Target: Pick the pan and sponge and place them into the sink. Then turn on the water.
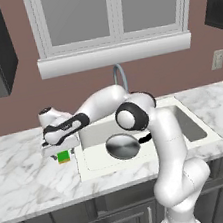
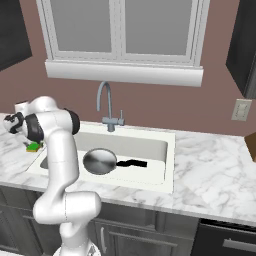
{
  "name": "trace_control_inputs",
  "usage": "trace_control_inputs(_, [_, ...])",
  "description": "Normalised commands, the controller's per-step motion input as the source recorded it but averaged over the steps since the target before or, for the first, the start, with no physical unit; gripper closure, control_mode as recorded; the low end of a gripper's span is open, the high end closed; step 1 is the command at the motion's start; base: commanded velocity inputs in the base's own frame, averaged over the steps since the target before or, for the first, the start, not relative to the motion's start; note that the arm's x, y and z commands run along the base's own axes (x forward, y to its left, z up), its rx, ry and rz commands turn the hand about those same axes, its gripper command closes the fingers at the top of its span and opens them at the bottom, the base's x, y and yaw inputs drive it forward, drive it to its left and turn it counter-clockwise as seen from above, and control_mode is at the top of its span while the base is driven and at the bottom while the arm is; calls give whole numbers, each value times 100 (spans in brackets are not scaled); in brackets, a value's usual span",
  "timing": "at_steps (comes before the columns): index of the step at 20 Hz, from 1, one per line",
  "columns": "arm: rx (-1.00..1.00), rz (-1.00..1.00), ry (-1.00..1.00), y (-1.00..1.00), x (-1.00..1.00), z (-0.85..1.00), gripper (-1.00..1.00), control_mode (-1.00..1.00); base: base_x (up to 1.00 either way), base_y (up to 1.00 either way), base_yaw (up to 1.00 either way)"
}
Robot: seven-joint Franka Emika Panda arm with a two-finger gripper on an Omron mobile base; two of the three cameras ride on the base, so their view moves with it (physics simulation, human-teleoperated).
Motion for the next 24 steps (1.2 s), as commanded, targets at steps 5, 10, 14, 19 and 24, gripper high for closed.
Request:
trace_control_inputs(5, [8,0,-4,17,3,-49,-100,-100,0,0,0])
trace_control_inputs(10, [7,0,-6,16,11,-36,-100,-100,0,0,0])
trace_control_inputs(14, [5,0,-6,13,9,-38,100,-100,0,0,0])
trace_control_inputs(19, [3,0,-6,0,0,-24,100,-100,0,0,0])
trace_control_inputs(24, [-1,-3,-5,0,-9,10,100,-100,0,0,0])
